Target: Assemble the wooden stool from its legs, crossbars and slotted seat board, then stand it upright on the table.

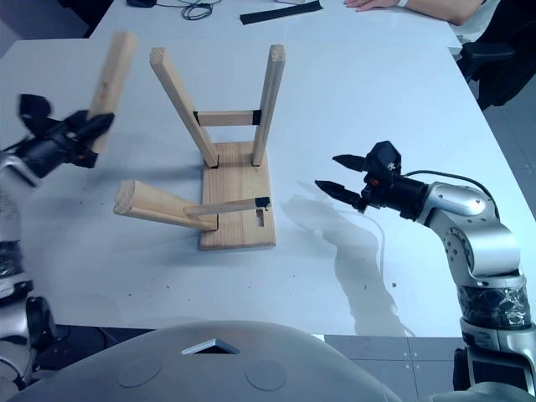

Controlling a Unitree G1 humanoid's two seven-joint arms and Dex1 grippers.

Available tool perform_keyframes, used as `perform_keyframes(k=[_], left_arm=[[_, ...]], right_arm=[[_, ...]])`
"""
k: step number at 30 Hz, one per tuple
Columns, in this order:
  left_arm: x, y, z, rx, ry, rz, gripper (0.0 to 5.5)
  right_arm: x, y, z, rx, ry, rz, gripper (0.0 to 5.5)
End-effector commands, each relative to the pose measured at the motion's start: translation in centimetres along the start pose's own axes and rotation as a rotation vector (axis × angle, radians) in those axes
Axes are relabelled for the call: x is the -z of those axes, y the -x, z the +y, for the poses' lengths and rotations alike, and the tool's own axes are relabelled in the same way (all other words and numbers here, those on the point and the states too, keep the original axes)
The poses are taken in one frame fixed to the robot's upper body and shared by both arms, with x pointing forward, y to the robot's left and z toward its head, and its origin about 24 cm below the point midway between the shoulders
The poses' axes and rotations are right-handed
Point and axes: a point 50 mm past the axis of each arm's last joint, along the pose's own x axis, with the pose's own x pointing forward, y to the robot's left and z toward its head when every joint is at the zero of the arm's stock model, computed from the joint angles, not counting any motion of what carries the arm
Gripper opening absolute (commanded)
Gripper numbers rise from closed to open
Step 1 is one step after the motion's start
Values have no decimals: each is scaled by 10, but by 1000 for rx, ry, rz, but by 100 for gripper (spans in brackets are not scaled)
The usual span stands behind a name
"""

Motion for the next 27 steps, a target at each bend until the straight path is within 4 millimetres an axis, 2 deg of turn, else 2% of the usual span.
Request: perform_keyframes(k=[1,4,6,9,13,20,27], left_arm=[[-58,26,-17,220,-24,-177,200],[-92,16,-44,445,-38,-287,200],[-102,4,-64,589,-39,-308,200],[-104,-24,-96,774,-11,-288,200],[-94,-41,-125,909,19,-226,200],[-71,-44,-144,976,75,-122,200],[-61,-50,-149,995,107,-78,200]], right_arm=[[-25,16,-19,42,-24,-111,358],[-54,15,-22,-42,-100,-264,358],[-76,10,-20,-145,-172,-375,358],[-99,-7,-8,-328,-226,-426,358],[-119,-20,12,-518,-245,-406,358],[-139,-29,32,-679,-226,-372,358],[-151,-36,46,-772,-232,-409,358]])
